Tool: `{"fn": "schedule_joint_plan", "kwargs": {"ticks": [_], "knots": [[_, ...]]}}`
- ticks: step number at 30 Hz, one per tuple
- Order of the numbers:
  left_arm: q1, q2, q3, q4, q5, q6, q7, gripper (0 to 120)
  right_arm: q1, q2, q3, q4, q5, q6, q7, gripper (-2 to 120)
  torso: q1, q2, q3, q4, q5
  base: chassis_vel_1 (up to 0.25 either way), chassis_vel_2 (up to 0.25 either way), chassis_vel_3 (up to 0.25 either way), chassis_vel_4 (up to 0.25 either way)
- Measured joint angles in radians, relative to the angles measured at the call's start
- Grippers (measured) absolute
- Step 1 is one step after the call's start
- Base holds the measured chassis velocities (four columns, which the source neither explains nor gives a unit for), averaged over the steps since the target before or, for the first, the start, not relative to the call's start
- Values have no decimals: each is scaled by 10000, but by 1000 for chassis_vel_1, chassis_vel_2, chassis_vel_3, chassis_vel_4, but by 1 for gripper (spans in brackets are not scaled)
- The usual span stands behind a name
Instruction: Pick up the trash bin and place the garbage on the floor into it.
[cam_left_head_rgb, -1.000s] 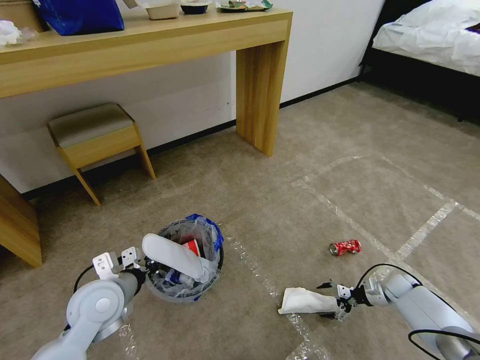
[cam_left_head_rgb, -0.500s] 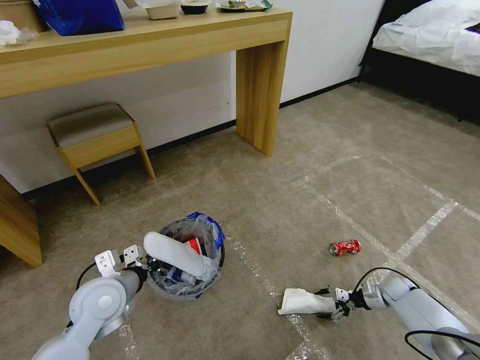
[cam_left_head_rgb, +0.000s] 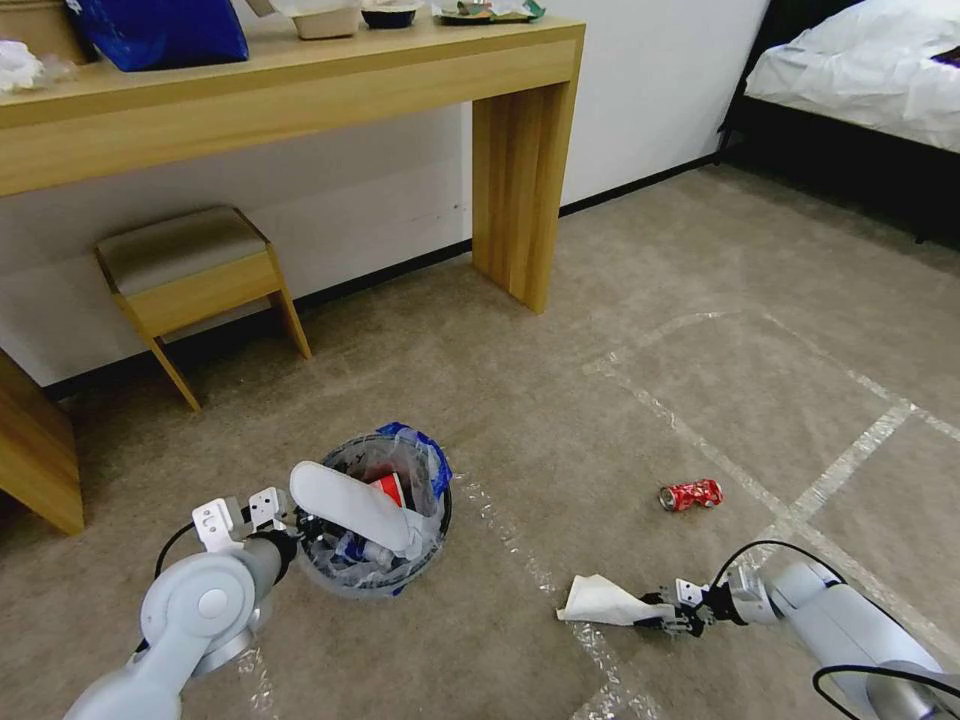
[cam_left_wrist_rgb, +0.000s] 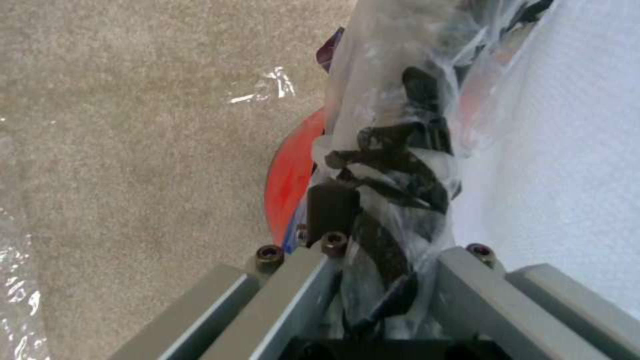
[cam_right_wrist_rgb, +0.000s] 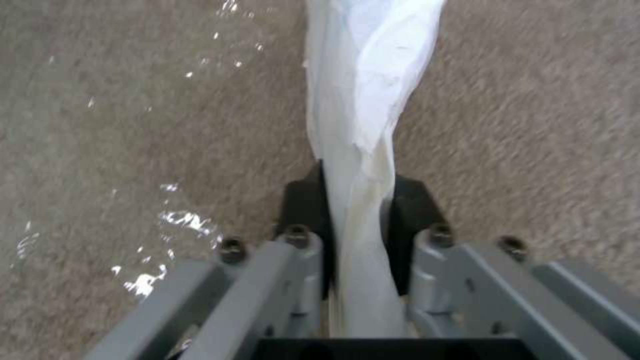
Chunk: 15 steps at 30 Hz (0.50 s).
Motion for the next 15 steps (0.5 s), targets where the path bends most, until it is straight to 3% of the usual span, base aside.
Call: {"fn": "schedule_joint_plan", "kwargs": {"ticks": [4,11,14,15], "knots": [[-54,-24,75,24,1,-2,-18,0,-46,-106,119,337,222,41,-81,1,0,0,0,-1,0,0,0,0,0],[-43,-42,104,-8,16,-2,-96,0,-402,-747,433,1997,945,-48,-134,0,0,0,0,1,-3,0,0,0,0],[57,-42,18,-153,-29,-7,-177,0,-717,-1463,723,3798,1821,-287,-18,0,0,0,0,-2,3,0,0,0,0],[57,-42,18,-153,-29,-7,-177,0,-717,-1463,723,3798,1821,-287,-18,0,0,0,0,-2,3,0,0,0,0]]}}
